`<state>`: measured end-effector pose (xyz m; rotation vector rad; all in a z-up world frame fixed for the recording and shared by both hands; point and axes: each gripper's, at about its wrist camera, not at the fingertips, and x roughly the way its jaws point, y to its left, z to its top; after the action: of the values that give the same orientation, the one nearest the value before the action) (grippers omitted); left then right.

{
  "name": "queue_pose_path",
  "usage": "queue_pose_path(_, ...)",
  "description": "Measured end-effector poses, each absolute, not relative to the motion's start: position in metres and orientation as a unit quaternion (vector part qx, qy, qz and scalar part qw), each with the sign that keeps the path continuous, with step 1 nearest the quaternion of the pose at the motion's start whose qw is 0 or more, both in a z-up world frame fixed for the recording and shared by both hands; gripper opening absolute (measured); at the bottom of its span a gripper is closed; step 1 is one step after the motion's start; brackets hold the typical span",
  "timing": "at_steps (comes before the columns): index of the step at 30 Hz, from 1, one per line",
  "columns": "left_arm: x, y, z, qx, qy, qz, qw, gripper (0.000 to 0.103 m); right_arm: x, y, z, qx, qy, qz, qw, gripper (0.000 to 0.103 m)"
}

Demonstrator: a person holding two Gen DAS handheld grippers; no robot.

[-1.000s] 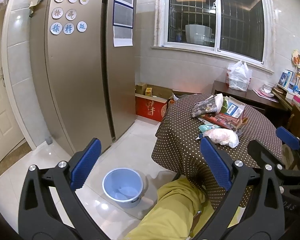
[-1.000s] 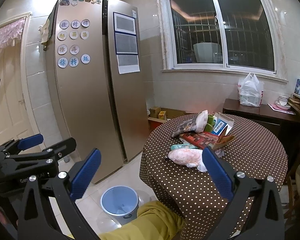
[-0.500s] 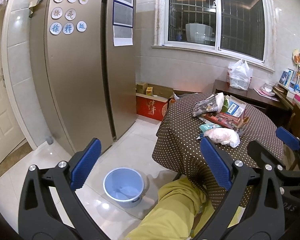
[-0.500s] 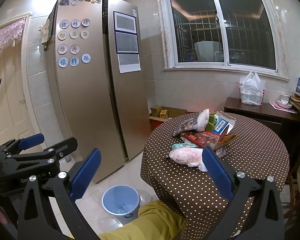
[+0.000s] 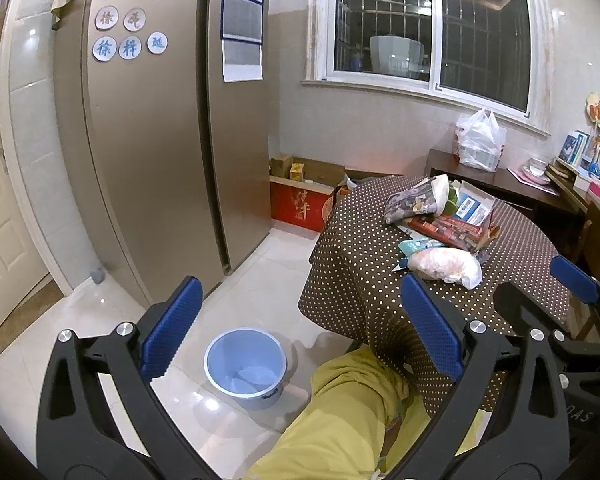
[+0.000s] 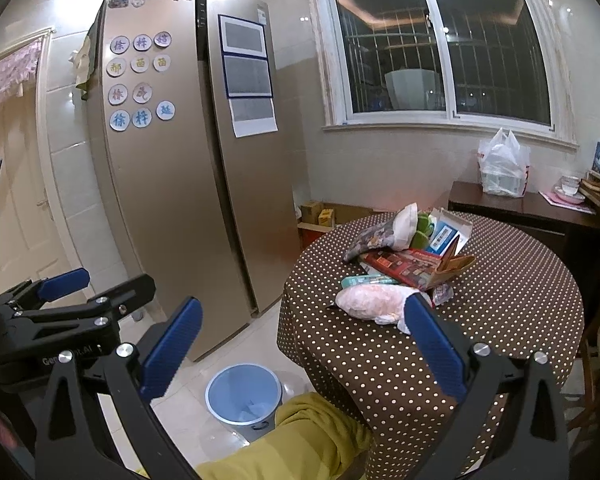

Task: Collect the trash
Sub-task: 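Reach the right tool to the white-orange plastic bag and close on it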

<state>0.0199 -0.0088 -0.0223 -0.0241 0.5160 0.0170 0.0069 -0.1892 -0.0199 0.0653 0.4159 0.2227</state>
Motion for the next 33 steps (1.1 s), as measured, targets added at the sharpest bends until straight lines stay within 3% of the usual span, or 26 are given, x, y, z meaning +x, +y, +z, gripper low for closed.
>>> queue_pose_path(18,0.134,-0.030,-0.081,0.009,0.398,-0.040,0.916,0.097,0.098,-0.217,-0.069,0.045,0.301,0.011,0.952,0.099)
queue_pose_path(33,0.204,-0.047,-0.102,0.034,0.424,-0.065,0.902,0.097,0.198,-0.238,-0.106,0.076,0.363,-0.021,0.929,0.099)
